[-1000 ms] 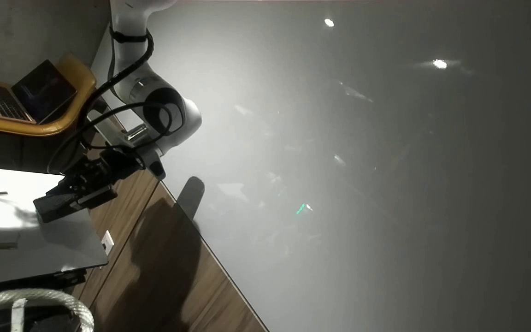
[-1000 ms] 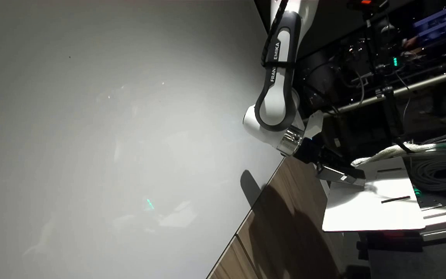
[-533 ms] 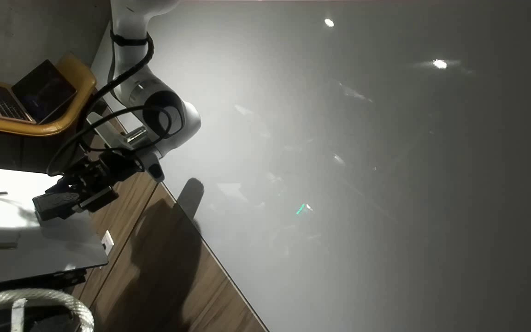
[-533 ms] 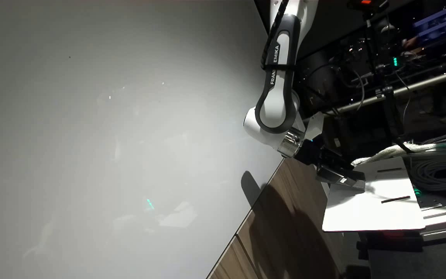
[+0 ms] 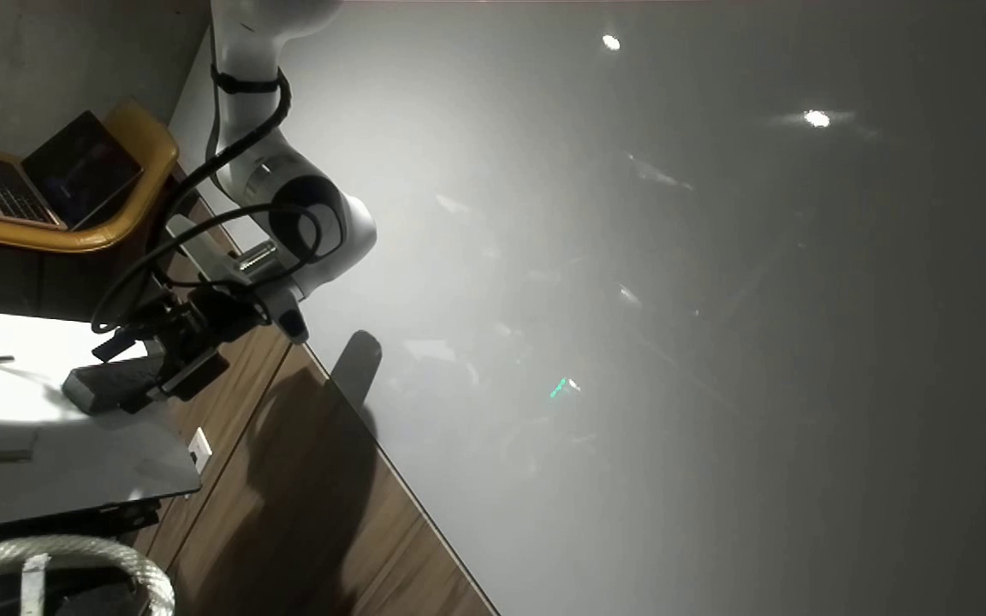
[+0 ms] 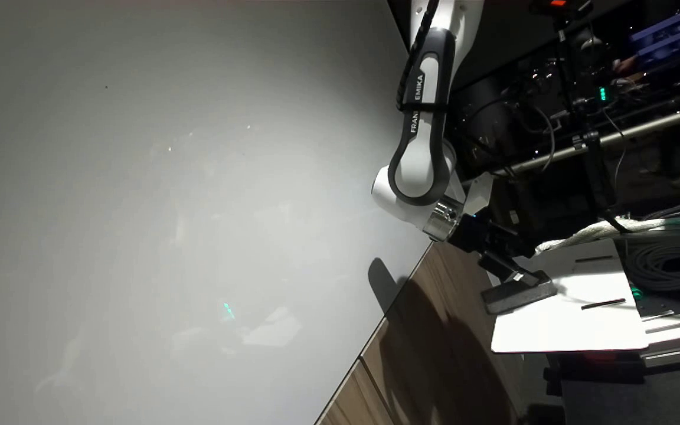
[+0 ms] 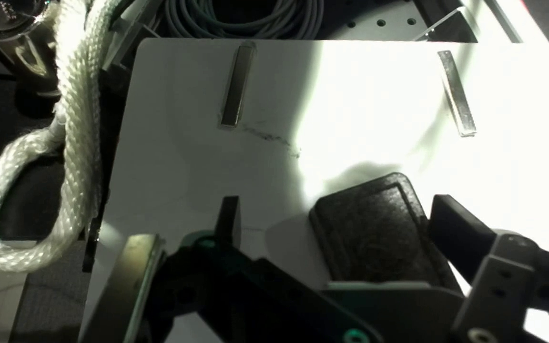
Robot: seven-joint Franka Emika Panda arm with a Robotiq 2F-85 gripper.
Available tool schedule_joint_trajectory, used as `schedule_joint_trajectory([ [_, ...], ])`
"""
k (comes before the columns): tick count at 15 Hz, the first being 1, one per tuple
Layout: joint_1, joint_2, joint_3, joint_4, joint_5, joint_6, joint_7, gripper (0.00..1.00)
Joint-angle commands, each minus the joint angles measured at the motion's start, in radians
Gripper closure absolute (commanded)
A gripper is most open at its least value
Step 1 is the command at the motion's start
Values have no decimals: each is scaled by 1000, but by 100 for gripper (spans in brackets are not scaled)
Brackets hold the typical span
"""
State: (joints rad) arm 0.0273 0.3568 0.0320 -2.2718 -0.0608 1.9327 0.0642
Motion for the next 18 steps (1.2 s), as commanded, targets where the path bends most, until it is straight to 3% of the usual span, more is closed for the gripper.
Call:
schedule_joint_trajectory([
  [1, -7, 3, -5, 22, 28, -28, -22, 0],
  [18, 7, -51, 44, 1, 108, -31, -112, 0],
])
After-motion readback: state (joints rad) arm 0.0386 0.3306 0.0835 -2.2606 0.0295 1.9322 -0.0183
